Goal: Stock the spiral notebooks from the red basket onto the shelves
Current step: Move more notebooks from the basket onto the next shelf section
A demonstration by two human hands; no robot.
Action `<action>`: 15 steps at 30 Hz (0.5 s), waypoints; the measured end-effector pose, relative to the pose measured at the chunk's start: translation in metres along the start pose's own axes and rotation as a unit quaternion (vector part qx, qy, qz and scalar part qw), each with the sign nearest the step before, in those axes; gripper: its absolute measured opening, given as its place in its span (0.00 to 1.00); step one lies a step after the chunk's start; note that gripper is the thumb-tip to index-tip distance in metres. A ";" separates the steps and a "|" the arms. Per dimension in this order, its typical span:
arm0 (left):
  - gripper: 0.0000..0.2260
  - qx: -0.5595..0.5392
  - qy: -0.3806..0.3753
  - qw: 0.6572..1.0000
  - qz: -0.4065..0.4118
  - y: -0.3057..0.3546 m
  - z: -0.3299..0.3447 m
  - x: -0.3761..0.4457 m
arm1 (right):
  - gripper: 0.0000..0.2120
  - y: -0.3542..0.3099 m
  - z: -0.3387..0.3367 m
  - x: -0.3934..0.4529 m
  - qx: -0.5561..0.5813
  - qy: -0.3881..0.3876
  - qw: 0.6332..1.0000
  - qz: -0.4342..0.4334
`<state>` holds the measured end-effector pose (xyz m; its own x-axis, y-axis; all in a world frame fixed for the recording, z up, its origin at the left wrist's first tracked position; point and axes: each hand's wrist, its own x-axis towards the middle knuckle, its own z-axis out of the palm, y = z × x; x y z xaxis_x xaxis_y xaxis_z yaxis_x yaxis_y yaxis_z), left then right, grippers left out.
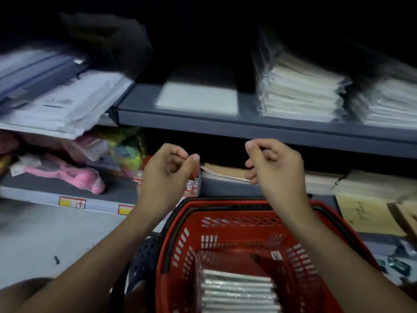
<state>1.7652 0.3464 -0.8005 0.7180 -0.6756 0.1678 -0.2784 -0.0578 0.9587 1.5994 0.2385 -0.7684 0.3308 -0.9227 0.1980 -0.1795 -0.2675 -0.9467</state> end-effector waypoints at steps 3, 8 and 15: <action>0.06 0.023 -0.078 0.993 -0.085 -0.024 0.017 -0.027 | 0.06 0.038 -0.014 -0.024 -0.057 -0.048 0.997 0.031; 0.02 0.112 -0.209 0.942 -0.237 -0.071 0.036 -0.077 | 0.14 0.112 -0.036 -0.067 -0.225 -0.168 0.952 0.121; 0.16 0.241 -0.316 0.866 -0.303 -0.107 0.052 -0.117 | 0.20 0.195 -0.057 -0.123 -0.276 -0.204 0.866 0.363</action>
<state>1.6777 0.3934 -0.9347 0.3757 -0.6723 -0.6379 -0.3149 -0.7400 0.5944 1.4710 0.2844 -0.9632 0.2249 -0.7593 -0.6107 -0.8559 0.1456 -0.4962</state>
